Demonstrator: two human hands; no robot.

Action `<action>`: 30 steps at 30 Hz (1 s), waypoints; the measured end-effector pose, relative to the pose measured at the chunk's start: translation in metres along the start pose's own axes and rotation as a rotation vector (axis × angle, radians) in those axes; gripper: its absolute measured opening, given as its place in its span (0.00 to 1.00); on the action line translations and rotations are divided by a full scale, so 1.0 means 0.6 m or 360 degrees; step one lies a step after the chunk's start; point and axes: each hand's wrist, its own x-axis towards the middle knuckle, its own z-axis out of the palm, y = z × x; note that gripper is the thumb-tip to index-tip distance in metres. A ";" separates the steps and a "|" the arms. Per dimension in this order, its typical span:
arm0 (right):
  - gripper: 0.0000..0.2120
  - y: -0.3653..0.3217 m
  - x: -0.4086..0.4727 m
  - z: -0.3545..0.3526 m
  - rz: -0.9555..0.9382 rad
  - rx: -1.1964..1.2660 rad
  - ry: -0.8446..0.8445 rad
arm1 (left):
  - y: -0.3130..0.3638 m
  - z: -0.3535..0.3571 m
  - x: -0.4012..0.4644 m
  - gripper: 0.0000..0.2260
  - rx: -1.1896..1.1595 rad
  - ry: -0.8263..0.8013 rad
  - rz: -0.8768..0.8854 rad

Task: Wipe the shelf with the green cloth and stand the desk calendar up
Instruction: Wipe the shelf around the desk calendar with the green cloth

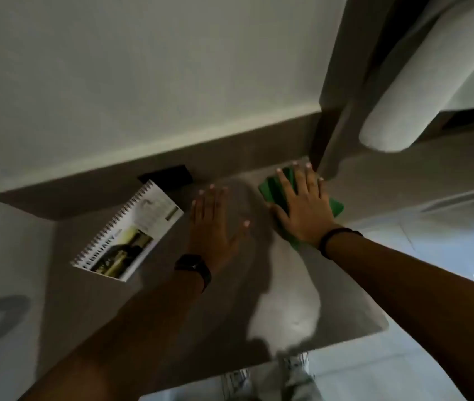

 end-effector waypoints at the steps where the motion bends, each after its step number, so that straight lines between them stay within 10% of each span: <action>1: 0.38 0.008 0.004 0.029 0.0024 0.0008 -0.0089 | -0.006 0.032 -0.010 0.41 -0.0022 -0.0085 -0.0035; 17: 0.27 0.020 0.034 0.151 0.0141 0.0092 0.0101 | -0.050 0.134 -0.052 0.40 0.0212 -0.0242 -0.0057; 30: 0.26 -0.246 -0.076 0.169 0.0270 0.1369 0.0095 | -0.246 -0.189 -0.098 0.42 0.0703 -0.0085 0.0152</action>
